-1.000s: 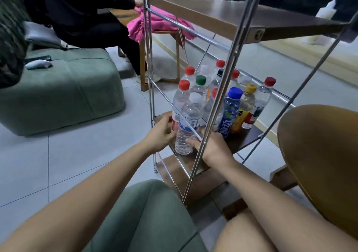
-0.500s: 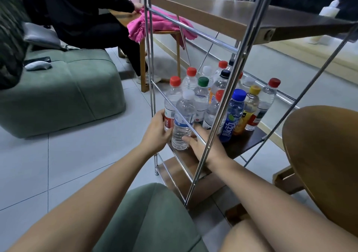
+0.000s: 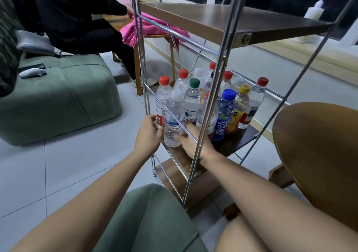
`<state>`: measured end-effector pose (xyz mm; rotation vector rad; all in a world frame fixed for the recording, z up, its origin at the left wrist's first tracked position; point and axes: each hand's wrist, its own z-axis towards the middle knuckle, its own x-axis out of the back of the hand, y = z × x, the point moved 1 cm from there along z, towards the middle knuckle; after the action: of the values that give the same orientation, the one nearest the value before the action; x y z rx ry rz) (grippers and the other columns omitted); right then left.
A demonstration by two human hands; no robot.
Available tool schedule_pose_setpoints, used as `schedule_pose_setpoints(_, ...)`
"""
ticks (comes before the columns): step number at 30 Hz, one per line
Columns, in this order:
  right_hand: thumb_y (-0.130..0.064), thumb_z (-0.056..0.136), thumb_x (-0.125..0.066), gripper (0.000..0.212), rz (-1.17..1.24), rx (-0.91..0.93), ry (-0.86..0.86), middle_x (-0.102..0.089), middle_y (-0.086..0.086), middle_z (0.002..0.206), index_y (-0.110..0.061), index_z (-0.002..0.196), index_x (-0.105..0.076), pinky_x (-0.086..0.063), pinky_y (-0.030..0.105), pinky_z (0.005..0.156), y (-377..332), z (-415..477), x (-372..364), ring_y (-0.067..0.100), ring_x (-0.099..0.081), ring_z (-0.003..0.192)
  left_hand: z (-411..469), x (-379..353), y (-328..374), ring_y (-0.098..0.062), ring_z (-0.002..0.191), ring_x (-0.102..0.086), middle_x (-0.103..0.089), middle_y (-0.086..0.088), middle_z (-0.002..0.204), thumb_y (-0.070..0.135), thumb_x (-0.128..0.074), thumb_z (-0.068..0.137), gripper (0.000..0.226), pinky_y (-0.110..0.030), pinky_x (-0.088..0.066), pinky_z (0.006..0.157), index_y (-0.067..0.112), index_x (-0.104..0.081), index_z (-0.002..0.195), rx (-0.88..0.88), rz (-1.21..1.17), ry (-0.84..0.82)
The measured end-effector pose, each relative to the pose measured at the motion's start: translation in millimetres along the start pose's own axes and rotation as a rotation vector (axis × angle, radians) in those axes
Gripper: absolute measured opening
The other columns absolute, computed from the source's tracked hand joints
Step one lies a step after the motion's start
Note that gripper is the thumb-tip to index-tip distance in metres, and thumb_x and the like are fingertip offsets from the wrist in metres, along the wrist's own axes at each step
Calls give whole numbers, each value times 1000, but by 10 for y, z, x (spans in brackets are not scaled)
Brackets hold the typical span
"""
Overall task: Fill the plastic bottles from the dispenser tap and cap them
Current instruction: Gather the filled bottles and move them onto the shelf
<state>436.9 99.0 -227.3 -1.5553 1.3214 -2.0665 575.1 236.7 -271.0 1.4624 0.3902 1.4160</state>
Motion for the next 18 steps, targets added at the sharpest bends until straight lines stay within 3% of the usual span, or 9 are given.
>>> schedule_pose_setpoints(4, -33, 99, -77, 23, -29, 8, -15, -70, -5, 87, -33, 87, -57, -51, 26, 70, 8, 2, 14, 11, -71, 81, -292, -66, -18, -12, 98, -68, -67, 9, 109, 19, -77, 92, 36, -35, -60, 85, 21, -60, 123, 33, -86, -66)
schedule_pose_setpoints(8, -38, 99, -72, 13, -81, 24, -57, -73, 2, 94, -31, 97, -62, -60, 41, 87, 13, -11, 42, 23, -73, 92, -431, -70, -18, -1, 99, -66, -68, 20, 116, 40, -90, 84, 52, -22, -55, 81, 32, -65, 129, -54, -31, -141)
schedule_pose_setpoints(11, -54, 91, -57, 26, -13, -8, -118, -72, 5, 93, -29, 96, -64, -63, 57, 91, 146, 65, 16, 30, -73, 94, -398, -68, 17, 1, 94, -66, -71, 17, 112, 39, -90, 86, 49, -22, -50, 76, 30, -68, 128, -79, 33, -114)
schedule_pose_setpoints(14, -39, 94, -52, 22, 38, -53, -230, -70, 20, 107, -26, 107, -64, -58, 70, 95, 298, 134, -11, 44, -70, 106, -336, -80, 68, 4, 90, -64, -72, 15, 108, 38, -91, 86, 47, -19, -46, 71, 28, -68, 126, -69, 74, -110)
schedule_pose_setpoints(16, -38, 100, -54, 17, 134, -101, -230, -72, 14, 116, -48, 103, -69, -57, 62, 104, 132, -5, 107, 38, -69, 116, -330, -77, 100, 6, 90, -63, -71, 16, 107, 36, -91, 87, 47, -13, -42, 69, 27, -67, 127, -56, 81, -119)
schedule_pose_setpoints(18, -38, 102, -58, 27, 226, -130, -224, -73, 5, 121, -62, 95, -70, -54, 56, 111, 61, -97, 202, 29, -68, 122, -354, -68, 100, 3, 90, -64, -71, 15, 107, 35, -90, 87, 48, -15, -44, 70, 25, -67, 128, -52, 89, -112)
